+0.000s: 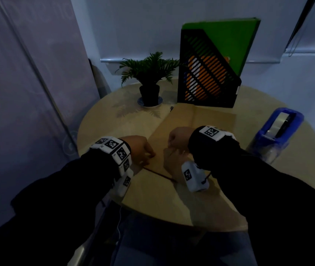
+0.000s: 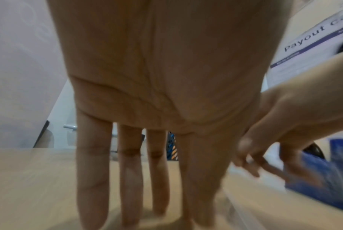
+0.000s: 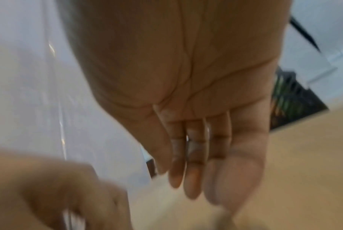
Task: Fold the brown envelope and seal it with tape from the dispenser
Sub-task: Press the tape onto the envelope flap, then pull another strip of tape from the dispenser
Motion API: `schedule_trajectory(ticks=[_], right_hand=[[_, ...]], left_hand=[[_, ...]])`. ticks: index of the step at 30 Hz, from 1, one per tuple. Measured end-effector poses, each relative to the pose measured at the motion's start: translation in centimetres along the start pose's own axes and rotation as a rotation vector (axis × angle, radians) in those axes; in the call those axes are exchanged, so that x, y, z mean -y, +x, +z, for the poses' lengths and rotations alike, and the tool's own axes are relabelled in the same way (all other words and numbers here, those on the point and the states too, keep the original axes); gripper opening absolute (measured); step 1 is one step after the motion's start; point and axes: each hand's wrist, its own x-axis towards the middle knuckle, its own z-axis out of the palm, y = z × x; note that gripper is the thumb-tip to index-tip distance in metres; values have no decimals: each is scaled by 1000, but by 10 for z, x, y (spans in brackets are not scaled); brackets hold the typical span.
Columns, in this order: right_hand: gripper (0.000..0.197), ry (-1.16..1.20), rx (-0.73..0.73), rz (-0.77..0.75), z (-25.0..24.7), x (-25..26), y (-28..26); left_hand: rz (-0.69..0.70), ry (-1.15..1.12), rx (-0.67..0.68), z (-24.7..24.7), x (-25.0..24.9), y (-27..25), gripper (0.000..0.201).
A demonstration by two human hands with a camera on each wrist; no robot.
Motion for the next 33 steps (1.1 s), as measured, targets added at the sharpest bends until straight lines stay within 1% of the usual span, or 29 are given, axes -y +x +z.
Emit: schedule_trajectory(ticks=[1,2,3,7,11,15,18,22,25,27,29,33], right_hand=[[25,-24,-30,-16,-6,-4,-6],[32,-41,-73,-34,-11,-9,-11],[33,-58,-119,-57,-16,-14,-16],[18,-85,-336,-106,-27,-35,-37],[19,-97,-530,-98,-35,-58,-54],[16,-77,-729,-134,-44,-84,-68],[16,-94,-862,-153,-52,-104,-74],[17,-63,-1015,-145,-60,-132,-78],[22,39,-1080,-125,-63,-158,-78],[29,56,-1099,-85,-62,-177,-80],[37,45,-1076,-28,-60,-195,-82],[42,33,-1015,81,-63,-221,-80]], left_hand=[[-15,-40,-12,-2,-1,1,32],[-19,-75,-35,-5,-4,1,31],[-16,-108,-68,-7,-7,1,31],[14,-218,-236,-12,-18,4,30],[75,-271,-357,-22,-39,5,29],[152,-335,-460,-31,-70,8,28],[223,-396,-489,-31,-95,13,26],[314,-448,-459,-28,-129,22,28],[343,-450,-371,-19,-147,36,34],[348,-465,-328,-9,-159,45,40],[365,-513,-324,-1,-170,50,42],[389,-659,-341,-1,-194,53,42]])
